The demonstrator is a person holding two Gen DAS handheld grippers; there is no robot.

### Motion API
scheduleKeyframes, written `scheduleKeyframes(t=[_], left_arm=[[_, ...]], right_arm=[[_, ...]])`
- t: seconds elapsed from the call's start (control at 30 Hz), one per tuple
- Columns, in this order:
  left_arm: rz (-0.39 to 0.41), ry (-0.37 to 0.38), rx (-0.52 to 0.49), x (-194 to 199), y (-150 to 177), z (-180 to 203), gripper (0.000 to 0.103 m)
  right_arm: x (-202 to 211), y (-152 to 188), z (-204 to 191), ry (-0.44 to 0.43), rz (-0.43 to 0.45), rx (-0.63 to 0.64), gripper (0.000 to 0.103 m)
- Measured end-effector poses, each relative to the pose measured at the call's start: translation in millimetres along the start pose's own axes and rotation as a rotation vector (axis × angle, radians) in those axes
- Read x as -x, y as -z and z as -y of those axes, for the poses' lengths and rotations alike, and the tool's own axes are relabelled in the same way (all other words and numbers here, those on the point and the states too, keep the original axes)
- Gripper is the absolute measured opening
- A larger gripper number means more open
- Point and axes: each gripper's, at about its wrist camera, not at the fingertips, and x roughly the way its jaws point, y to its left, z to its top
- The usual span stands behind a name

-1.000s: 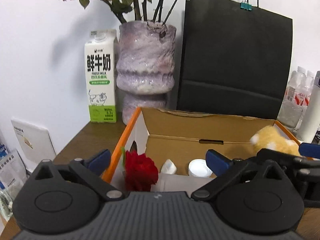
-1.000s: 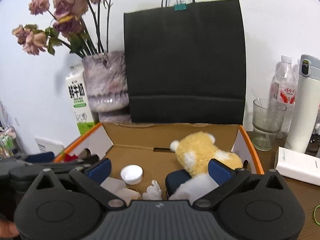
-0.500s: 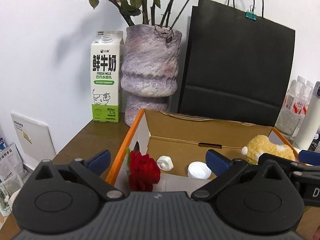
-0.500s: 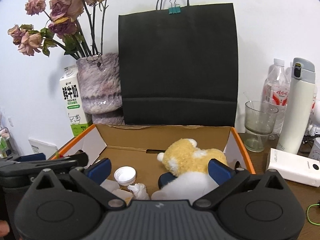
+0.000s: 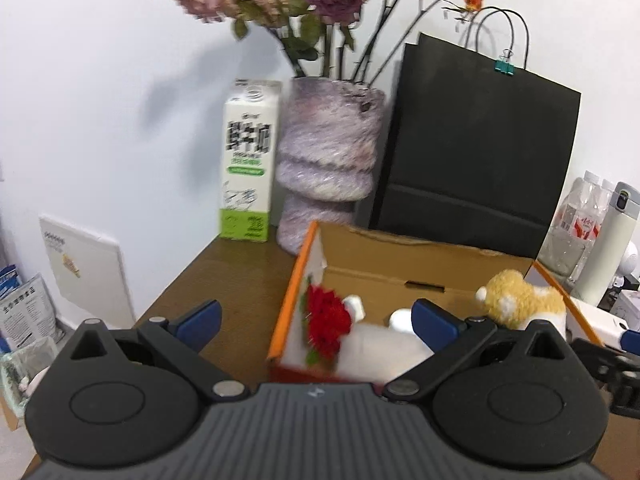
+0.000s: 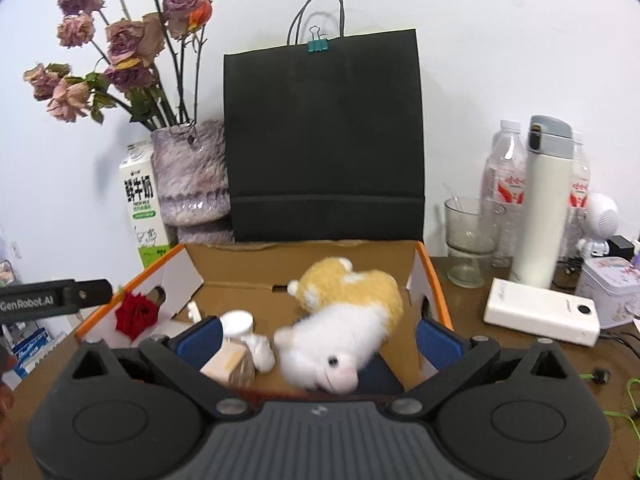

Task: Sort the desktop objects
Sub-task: 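Grasp the purple cloth with the left gripper while the right grasps the iridescent bag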

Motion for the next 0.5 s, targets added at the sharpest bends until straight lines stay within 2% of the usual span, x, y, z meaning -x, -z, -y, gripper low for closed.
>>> scheduleKeyframes(t=[0.2,0.5], left_arm=[[-0.04,-0.006,0.017,23,19,-23,0.103],[-0.048,-0.05,0.004,55,48,-44,0.103]], right_arm=[[31,26,-7,-0.046,-0.018,0.015,0.103],[57,72,-56,-0.178,-0.091,0.127,0.103]])
